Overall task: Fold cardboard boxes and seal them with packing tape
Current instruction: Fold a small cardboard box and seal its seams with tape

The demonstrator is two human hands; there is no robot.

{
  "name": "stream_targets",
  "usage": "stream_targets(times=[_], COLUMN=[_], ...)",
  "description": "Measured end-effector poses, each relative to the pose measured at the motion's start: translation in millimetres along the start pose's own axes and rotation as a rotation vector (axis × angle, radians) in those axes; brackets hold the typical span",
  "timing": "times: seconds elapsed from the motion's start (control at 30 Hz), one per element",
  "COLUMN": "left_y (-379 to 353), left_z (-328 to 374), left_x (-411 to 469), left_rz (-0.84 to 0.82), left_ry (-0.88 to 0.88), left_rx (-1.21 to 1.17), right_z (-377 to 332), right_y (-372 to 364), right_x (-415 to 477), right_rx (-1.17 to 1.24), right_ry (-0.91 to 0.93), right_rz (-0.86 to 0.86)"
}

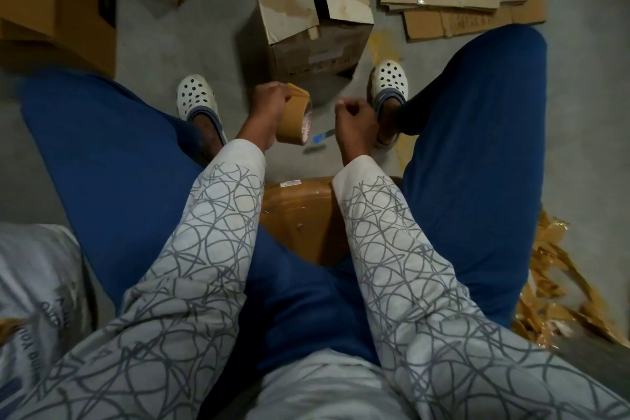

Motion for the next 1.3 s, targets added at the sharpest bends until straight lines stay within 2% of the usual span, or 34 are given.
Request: stream_targets(times=[0.13, 0.2, 0.27, 0.47, 0.63, 0.77, 0.87, 1.03, 1.17, 1.23, 1.3], left_y=[-8, -7, -4, -4, 6, 13, 16, 18, 23, 27, 31], left_z=[-3, -4, -3, 9, 9, 12, 9, 5, 10, 13, 14], left_x=[-7, -7, -7, -7, -11, -15, -17, -27, -34, -36, -37], left_rz=[0.005, 0.024, 0.024, -0.017, -0.179, -0.224, -0.210, -0.206, -0.180, -0.146, -0.066], left_ry=[0.049, 0.079, 0.078, -0.098, 0.056, 0.138, 0.149, 0.144, 0.093, 0.046, -0.038], left_rx=[-0.118, -0.173, -0.208, -0.183, -0.383, -0.569, -0.617, -0.774, -0.804, -0.759, -0.578], right_z=[-8, -5, -2, -6, -14, -20, -22, -26, -25, -22, -17], right_y=[-26, -32, -32, -23, -22, -24, -25, -22, -22, -22, -22], right_x=[-14, -14, -10, -7, -12, -19, -25, -32, -33, -31, -30], right_rx=[0.078, 0.035, -0.021, -0.133, -0.200, -0.246, -0.300, -0.312, -0.301, -0.315, -0.354], right_ry=[0.063, 0.115, 0.175, 0.323, 0.541, 0.710, 0.783, 0.792, 0.793, 0.778, 0.719], right_rz=[-0.357, -0.420, -0.381, -0.159, -0.044, -0.020, -0.022, -0.014, -0.042, -0.083, -0.140])
Point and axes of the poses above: each hand's wrist, its own x-axis towards the middle knuckle, its own y-axis out of the back of the hand, z = x × y, the point moved 4 cm from there along x, towards the middle knuckle
